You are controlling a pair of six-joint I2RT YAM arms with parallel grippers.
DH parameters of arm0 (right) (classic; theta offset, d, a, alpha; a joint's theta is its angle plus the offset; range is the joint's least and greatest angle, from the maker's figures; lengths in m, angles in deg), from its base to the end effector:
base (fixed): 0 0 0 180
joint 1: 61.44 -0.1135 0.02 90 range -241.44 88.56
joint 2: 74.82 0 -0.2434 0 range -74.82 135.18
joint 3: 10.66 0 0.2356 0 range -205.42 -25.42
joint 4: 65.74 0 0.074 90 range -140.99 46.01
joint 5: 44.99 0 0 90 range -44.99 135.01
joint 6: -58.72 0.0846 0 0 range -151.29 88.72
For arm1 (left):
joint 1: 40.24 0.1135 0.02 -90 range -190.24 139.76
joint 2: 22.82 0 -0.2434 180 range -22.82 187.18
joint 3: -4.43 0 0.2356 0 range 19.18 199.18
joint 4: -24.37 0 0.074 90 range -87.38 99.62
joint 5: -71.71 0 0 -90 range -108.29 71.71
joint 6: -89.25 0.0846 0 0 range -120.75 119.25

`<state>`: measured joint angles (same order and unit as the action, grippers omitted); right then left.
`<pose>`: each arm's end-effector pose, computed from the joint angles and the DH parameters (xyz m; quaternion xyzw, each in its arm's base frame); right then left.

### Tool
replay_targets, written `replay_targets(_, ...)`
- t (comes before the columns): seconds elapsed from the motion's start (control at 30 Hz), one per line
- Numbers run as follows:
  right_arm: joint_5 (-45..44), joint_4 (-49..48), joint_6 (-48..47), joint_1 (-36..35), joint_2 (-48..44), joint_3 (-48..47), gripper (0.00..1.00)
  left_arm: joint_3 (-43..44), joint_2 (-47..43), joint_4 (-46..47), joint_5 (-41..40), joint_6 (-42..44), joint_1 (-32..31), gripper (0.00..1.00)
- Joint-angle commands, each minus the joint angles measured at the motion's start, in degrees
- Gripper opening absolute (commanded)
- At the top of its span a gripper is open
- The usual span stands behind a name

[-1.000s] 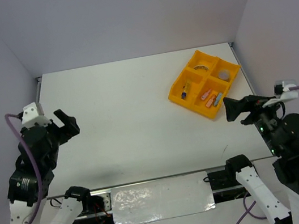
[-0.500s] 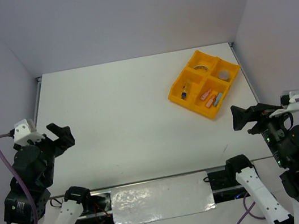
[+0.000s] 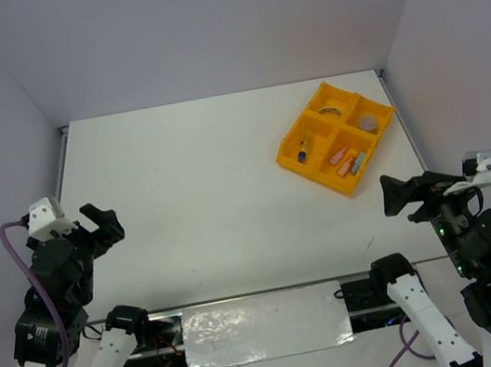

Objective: Sort the stationery into containers
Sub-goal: Reset both arms

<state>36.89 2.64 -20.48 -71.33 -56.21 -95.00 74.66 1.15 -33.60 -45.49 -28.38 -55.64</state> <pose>0.0452 -0.0043 0.3987 0.0546 0.7210 0.0733 0.6868 0.1131 0.0090 0.3523 -0.2279 0.7337 -0.0554 0.6377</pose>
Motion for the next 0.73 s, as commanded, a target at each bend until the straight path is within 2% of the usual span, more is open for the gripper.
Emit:
replay_targets(0.0, -0.4, -0.5, -0.3, -0.4, -1.1, -0.6, 1.00, -2.0, -0.9, 3.2, -2.3, -1.0, 0.1, 0.99)
replay_targets(0.7, 2.6, -3.2, 1.1, -0.4, -0.2, 4.6, 1.00, -4.4, -1.2, 5.9, -0.8, 0.1, -0.2, 0.99)
